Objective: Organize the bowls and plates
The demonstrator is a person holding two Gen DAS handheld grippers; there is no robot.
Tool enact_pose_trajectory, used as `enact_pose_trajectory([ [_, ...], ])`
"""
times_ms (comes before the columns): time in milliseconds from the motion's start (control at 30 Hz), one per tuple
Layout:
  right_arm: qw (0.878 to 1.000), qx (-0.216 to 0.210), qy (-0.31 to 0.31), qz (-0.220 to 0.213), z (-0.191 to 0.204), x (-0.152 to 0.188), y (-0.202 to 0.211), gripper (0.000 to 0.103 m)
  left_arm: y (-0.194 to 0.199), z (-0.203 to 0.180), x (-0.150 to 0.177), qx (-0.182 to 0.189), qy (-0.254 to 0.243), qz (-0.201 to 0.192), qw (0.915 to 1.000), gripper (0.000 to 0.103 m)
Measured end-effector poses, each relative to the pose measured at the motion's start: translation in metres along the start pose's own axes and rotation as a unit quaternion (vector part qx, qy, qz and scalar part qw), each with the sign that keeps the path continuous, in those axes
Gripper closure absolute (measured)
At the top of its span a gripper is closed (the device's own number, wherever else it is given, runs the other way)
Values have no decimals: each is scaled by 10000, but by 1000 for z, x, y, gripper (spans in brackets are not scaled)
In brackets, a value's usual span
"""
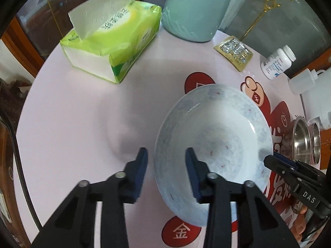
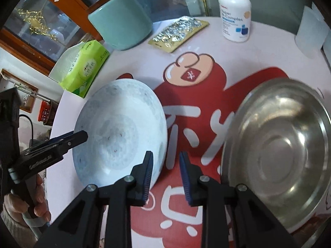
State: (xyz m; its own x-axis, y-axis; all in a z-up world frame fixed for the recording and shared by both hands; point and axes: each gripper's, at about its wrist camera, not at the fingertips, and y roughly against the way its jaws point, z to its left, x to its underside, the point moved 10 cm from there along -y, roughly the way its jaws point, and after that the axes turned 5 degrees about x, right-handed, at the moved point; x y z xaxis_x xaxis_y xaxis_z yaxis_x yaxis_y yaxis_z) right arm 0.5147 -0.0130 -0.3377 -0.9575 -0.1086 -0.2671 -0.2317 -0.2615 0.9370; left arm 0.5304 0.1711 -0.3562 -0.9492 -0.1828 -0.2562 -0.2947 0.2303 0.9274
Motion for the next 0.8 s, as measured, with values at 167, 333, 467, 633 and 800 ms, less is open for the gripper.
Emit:
enact_pose_trajectory([
  [167,9999,-24,124,-82,7,-4,-2,88,-5,3,-7,38,-131,22,9999,87],
  [333,9999,39,105,20,7,-4,-6,87,-6,0,-9,88,-285,103,9995,89],
  [467,9993,143,19,355,8,3,-14,87,-7,1,-7,123,-315,196,9992,90],
  [633,9988,340,-16,363,10,4,-15,88,-8,1,-8,116,-387,232,9989,93],
  [800,9988,323,-91,349,7,4,-15,93,-7,1,-7,129,-374,208,9990,94],
])
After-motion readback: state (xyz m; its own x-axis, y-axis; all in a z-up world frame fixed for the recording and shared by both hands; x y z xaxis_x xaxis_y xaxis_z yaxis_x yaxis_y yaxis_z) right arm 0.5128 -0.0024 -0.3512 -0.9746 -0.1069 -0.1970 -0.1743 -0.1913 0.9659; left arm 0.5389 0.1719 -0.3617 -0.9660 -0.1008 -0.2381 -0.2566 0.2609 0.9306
